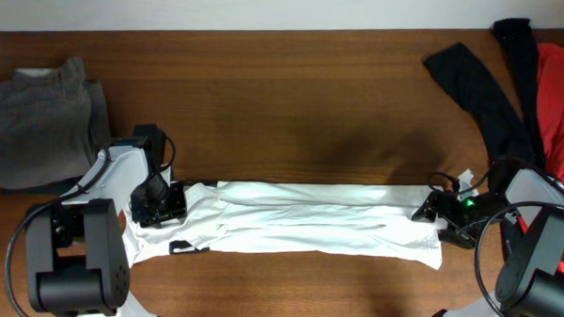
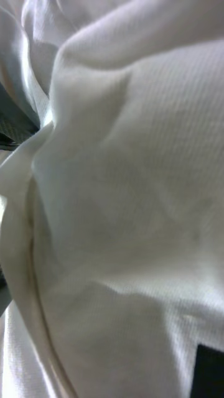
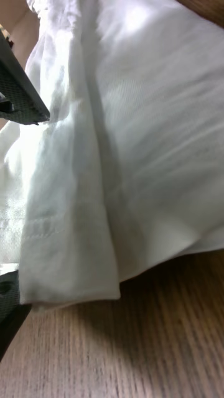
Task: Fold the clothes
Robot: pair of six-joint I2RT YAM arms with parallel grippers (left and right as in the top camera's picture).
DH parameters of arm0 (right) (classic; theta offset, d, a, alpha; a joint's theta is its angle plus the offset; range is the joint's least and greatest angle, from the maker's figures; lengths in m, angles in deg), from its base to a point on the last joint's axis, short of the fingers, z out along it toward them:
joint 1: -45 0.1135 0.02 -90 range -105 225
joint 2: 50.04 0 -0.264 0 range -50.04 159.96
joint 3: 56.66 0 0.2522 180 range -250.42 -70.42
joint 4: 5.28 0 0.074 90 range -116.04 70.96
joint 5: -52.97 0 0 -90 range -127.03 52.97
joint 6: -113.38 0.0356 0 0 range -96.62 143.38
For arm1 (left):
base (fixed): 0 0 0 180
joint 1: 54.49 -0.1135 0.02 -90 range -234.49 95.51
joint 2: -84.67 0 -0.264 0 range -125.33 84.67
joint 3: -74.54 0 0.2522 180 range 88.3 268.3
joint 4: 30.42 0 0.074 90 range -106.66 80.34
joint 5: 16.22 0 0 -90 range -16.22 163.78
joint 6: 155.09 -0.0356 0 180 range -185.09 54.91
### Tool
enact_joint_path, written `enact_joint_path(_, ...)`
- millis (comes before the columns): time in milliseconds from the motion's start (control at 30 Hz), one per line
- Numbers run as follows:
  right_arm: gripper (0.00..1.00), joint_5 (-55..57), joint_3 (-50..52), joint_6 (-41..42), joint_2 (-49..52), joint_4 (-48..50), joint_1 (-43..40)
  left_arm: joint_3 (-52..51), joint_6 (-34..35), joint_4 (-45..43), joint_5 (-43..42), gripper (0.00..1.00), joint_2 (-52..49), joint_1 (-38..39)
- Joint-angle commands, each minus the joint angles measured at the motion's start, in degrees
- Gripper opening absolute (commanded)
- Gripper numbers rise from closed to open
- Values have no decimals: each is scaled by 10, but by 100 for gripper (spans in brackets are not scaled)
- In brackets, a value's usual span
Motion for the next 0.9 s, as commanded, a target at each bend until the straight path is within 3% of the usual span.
enact_joint_path(0,78,-37,16,-13,18,31,0,-5,3,-2,4,49,12,1)
enact_joint_path(267,73,-71,16,-13,18,48,0,-5,3,-2,4,49,12,1)
enact_joint_path(433,47,-71,16,-13,18,54,0,-5,3,-2,4,49,12,1)
enact_joint_path(500,32,-71,16,-13,18,58,0,-5,3,-2,4,49,12,1)
enact_joint_path(700,4,-50,16,-13,18,64,0,-5,3,-3,4,49,12,1)
enact_joint_path(867,4,26,-5,8,12,52,-6,7,3,-2,-12,49,12,1)
